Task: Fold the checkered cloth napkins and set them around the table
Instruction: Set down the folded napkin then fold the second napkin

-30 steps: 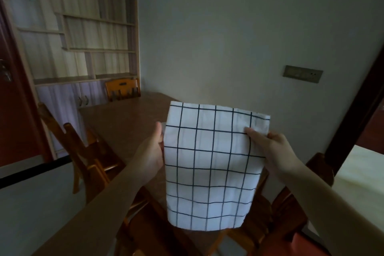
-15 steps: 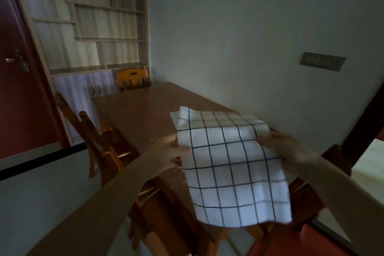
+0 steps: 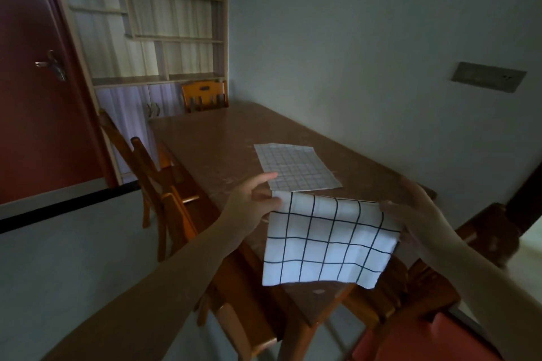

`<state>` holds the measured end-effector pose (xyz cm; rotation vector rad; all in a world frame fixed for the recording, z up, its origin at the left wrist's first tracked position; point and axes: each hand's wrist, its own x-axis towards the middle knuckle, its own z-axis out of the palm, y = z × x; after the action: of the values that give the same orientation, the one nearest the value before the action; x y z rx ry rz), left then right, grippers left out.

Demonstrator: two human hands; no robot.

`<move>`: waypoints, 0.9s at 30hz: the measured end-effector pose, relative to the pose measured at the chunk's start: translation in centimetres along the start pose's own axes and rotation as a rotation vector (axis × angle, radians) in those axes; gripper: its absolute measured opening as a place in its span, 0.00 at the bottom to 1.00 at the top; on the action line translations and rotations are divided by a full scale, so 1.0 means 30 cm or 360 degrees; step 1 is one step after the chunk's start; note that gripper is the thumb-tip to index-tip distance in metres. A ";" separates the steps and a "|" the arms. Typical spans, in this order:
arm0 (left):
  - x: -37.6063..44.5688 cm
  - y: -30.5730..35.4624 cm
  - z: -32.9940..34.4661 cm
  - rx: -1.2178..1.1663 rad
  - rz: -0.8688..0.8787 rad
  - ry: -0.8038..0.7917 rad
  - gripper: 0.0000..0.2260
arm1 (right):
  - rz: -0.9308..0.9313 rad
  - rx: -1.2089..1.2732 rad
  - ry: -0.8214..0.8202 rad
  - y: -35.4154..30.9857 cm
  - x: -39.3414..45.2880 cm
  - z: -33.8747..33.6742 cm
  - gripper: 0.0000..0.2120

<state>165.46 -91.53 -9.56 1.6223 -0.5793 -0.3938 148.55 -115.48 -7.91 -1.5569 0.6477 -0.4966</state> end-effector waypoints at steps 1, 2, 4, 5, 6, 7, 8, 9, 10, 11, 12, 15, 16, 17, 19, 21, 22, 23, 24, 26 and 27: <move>-0.003 0.001 -0.003 -0.0003 0.0018 0.0025 0.21 | 0.0012 -0.0045 -0.0072 0.004 0.000 -0.001 0.40; -0.007 0.002 -0.007 0.0002 0.0043 0.0042 0.20 | 0.0008 -0.0081 -0.0088 0.009 0.005 -0.003 0.42; -0.012 0.005 -0.012 0.0007 0.0104 0.0067 0.17 | -0.0049 -0.0139 -0.0005 0.007 0.003 0.002 0.45; -0.014 0.007 -0.013 0.0037 0.0143 0.0097 0.15 | -0.0092 -0.0206 0.0070 0.005 -0.003 0.008 0.45; -0.017 0.007 -0.013 0.0060 0.0190 0.0128 0.14 | -0.0141 -0.0294 0.0141 0.008 -0.003 0.015 0.46; -0.019 0.008 -0.012 0.0073 0.0239 0.0158 0.14 | -0.0174 -0.0394 0.0199 0.010 -0.001 0.018 0.45; -0.021 0.012 -0.011 0.0071 0.0287 0.0187 0.15 | -0.0209 -0.0456 0.0222 0.009 -0.005 0.024 0.44; -0.024 0.018 -0.010 0.0073 0.0331 0.0221 0.16 | -0.0225 -0.0525 0.0207 0.008 -0.011 0.028 0.42; -0.027 0.028 -0.010 0.0055 0.0369 0.0261 0.16 | -0.0227 -0.0546 0.0162 0.011 -0.011 0.024 0.38; -0.029 0.040 -0.015 0.0024 0.0402 0.0305 0.16 | -0.0168 -0.0493 0.0057 0.009 -0.011 0.017 0.33; -0.031 0.055 -0.023 -0.0008 0.0433 0.0337 0.16 | -0.0104 -0.0424 -0.0108 0.006 -0.010 0.010 0.27; -0.043 0.110 -0.054 0.0063 0.0636 0.0288 0.13 | -0.0026 -0.0732 -0.0423 -0.017 -0.033 -0.011 0.22; -0.049 0.127 -0.064 0.0149 0.0756 0.0242 0.12 | -0.0119 -0.0982 -0.0424 -0.037 -0.037 -0.006 0.24; -0.054 0.142 -0.072 0.0246 0.0871 0.0184 0.12 | -0.0212 -0.1216 -0.0404 -0.077 -0.048 0.040 0.21; -0.059 0.169 -0.077 0.0389 0.1019 0.0053 0.12 | -0.0498 -0.1255 -0.0464 -0.144 -0.073 0.152 0.17; -0.063 0.191 -0.079 0.0455 0.1054 -0.0052 0.11 | -0.0631 -0.1012 -0.0621 -0.209 -0.114 0.294 0.19; -0.067 0.200 -0.086 0.0471 0.1055 -0.0064 0.11 | -0.0722 -0.0947 -0.0696 -0.230 -0.129 0.361 0.14; -0.073 0.207 -0.099 0.0468 0.1059 -0.0055 0.11 | -0.0870 -0.0964 -0.0703 -0.231 -0.123 0.400 0.06; -0.082 0.211 -0.116 0.0445 0.1059 -0.0035 0.12 | -0.0967 -0.0969 -0.0692 -0.234 -0.123 0.435 0.05; -0.107 0.215 -0.162 0.0402 0.0985 -0.0011 0.22 | -0.0988 -0.0940 -0.0687 -0.251 -0.124 0.464 0.10; -0.118 0.215 -0.190 0.0419 0.0894 -0.0035 0.28 | -0.0959 -0.0892 -0.0675 -0.258 -0.123 0.458 0.12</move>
<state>164.90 -85.29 -2.68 1.6189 -1.1012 0.0863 155.70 -102.57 -1.23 -2.3216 -0.0407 -0.4178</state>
